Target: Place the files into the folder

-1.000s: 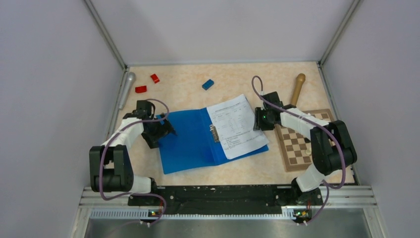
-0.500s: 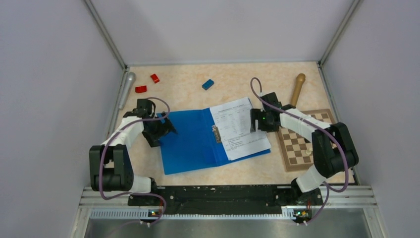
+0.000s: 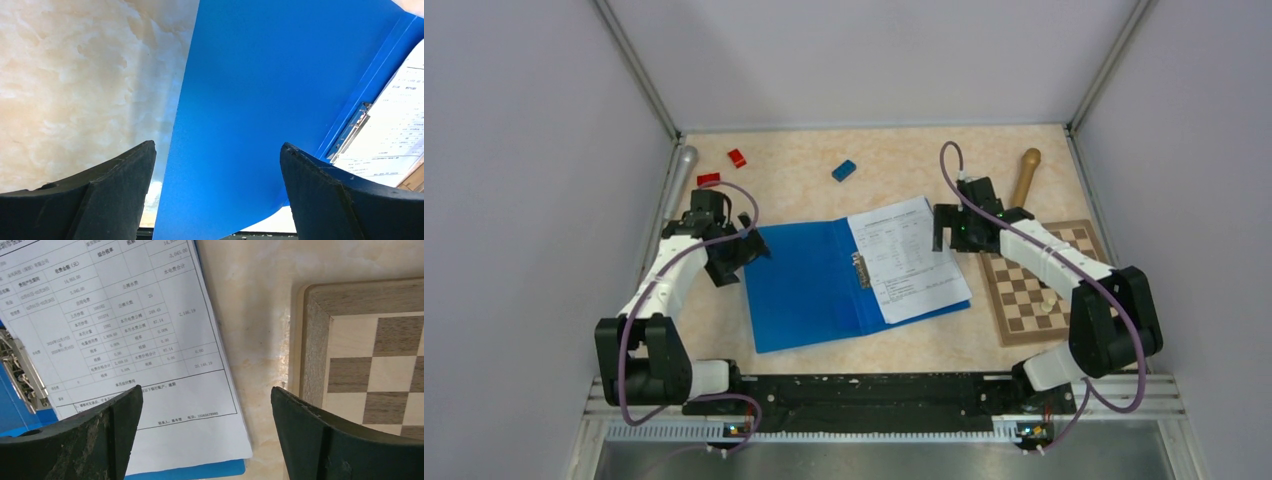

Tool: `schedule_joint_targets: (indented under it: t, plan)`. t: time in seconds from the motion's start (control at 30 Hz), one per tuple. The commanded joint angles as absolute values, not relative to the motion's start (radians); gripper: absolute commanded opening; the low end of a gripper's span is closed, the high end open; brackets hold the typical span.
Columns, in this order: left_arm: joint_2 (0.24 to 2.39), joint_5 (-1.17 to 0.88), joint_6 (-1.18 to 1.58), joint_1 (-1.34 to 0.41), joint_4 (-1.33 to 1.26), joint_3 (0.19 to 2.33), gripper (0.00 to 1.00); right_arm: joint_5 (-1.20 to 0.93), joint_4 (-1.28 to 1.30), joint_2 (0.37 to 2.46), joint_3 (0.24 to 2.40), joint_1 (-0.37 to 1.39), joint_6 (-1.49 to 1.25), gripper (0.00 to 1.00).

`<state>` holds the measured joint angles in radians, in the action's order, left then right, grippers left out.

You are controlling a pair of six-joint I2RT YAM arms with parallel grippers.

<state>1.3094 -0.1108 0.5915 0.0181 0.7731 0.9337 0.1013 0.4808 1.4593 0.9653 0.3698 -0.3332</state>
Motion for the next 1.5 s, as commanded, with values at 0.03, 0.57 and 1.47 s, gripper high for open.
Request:
schedule_joint_targets:
  t: [0.03,0.57,1.47]
  plan:
    - [1.316,-0.169,0.580,0.017,0.737,0.922,0.99,-0.064,0.387,1.467,0.938,0.285,-0.359,0.93]
    - [1.389,-0.237,0.588,0.007,0.649,0.867,0.99,-0.163,0.297,1.549,0.859,0.252,-0.367,0.36]
    - [1.426,-0.314,0.561,-0.025,0.661,0.982,0.99,-0.193,0.286,1.512,0.806,0.361,-0.432,0.31]
